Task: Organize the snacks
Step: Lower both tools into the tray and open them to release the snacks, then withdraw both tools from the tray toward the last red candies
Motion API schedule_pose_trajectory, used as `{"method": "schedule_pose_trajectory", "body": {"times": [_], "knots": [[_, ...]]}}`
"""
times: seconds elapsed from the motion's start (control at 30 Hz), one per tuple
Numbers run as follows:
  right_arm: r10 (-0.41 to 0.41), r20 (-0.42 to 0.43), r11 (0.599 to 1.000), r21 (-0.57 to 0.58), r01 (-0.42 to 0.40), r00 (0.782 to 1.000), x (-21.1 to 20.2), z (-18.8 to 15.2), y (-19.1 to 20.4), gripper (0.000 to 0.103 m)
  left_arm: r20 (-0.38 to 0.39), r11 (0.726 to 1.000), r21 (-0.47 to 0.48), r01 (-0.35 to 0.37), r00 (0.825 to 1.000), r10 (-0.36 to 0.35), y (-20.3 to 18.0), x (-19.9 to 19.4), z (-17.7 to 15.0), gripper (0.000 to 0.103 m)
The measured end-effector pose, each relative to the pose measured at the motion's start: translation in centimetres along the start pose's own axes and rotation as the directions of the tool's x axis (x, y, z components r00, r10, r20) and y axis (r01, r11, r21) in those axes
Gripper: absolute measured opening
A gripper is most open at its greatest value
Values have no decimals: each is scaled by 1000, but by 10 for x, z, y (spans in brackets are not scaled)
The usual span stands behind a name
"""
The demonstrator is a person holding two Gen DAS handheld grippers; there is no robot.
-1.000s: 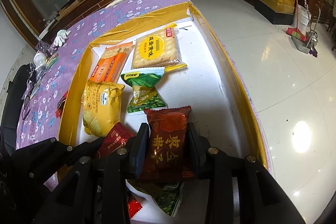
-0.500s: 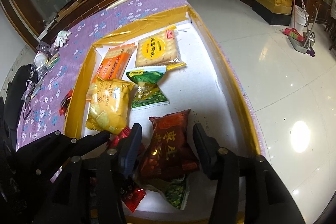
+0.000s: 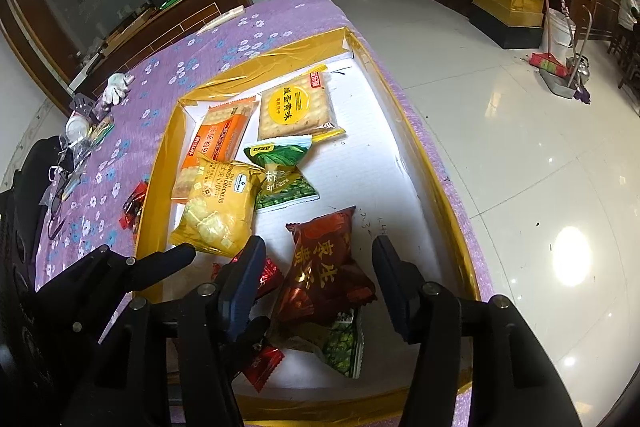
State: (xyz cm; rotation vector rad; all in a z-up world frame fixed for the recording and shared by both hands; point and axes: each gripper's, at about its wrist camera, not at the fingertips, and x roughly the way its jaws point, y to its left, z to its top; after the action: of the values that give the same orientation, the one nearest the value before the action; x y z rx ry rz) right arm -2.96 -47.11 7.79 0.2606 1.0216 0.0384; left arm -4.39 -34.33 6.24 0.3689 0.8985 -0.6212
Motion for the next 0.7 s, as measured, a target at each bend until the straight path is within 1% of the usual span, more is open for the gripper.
{"method": "schedule_pose_trajectory", "body": {"times": [0.43, 0.7], "knots": [[-16, 18, 999, 52, 15, 1000, -15, -8, -1, 58, 36, 1000, 9, 7, 999, -7, 4, -18, -3, 73], [-18, 29, 996, 86, 15, 999, -22, -13, 5, 58, 66, 1000, -5, -8, 998, 8, 15, -37, -12, 73]]}}
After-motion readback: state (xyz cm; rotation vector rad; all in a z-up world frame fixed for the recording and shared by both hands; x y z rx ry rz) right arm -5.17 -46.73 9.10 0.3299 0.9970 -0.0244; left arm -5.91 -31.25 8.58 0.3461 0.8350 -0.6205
